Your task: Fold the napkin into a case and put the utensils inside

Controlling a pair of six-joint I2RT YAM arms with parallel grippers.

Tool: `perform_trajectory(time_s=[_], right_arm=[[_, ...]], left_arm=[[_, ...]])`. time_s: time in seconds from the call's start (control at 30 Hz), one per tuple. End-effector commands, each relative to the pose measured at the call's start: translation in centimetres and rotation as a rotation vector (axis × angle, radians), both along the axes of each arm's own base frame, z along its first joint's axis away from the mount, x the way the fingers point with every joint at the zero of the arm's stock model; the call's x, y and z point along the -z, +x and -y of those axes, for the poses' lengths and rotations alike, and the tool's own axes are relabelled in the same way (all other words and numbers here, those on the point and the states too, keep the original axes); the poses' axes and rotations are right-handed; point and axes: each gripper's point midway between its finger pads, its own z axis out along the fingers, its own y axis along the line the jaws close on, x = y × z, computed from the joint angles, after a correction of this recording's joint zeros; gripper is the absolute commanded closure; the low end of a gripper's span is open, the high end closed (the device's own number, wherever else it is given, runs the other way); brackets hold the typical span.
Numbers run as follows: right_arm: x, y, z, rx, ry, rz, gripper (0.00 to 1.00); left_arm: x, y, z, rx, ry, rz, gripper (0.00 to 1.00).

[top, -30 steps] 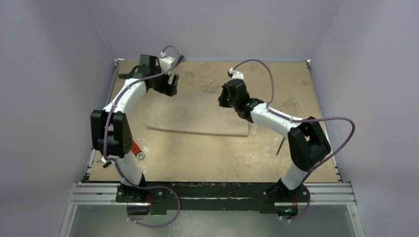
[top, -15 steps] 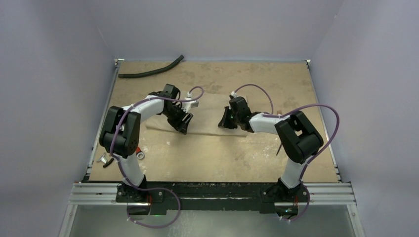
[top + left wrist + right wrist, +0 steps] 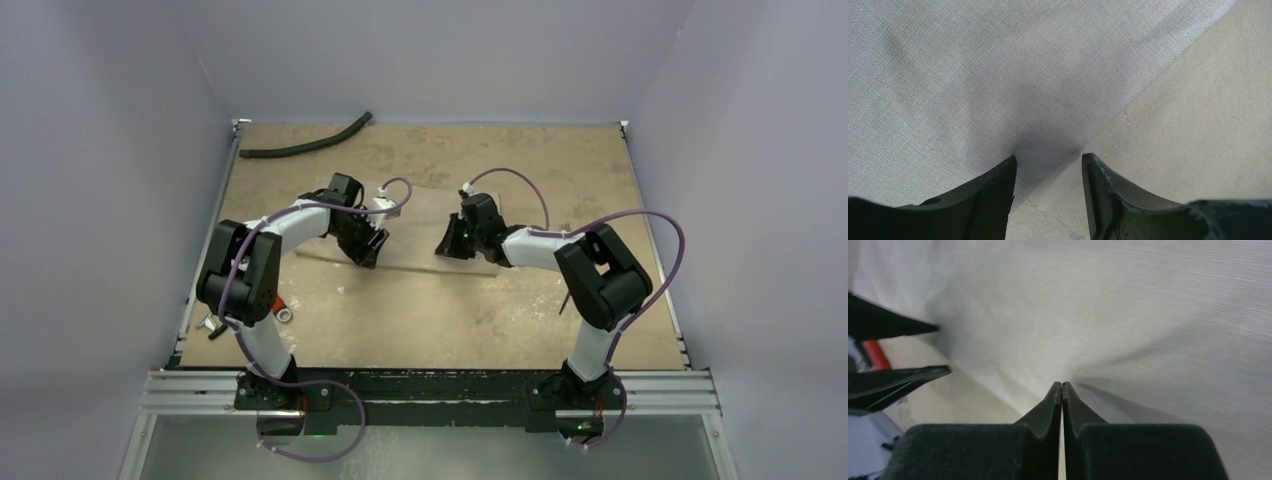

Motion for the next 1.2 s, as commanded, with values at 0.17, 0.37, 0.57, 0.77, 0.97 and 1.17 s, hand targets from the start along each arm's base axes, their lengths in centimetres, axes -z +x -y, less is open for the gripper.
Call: perform_trajectory(time_s=[0.17,0.37,0.57,0.77,0.97,1.17], right_arm=[[-2.3,-3.2,-7.7,-0.293,0.274,-0.114,1.0],[0.9,-4.0,-6.2,-0.269,0.237,-0.233,1.0],[0.5,-3.4,-3.0,-0.216,0.228,-0.243,1.0],[0.4,-4.0,0.5,-0.188,0.214,-0.255,1.0],[1.3,-6.0,5.3,-0.125,0.181,-0.291,1.0],[1.6,-7.4,10.3,-0.013,0.121,-0.292,1.0]], left_arm=[[3.7,-1.1,-2.3,0.0,0.116,-0.018,0.51],[3.7,-0.8,-2.9,0.001,0.147,0.005,0.53],[4.6,-0.7,-4.0,-0.006,0.208,0.024,0.56],[5.3,-0.7,-5.1,0.001,0.261,0.039,0.58],[5.6,-1.1,-5.3,0.007,0.267,0.032,0.59],[5.5,-1.0,-5.3,0.012,0.274,0.036,0.6]])
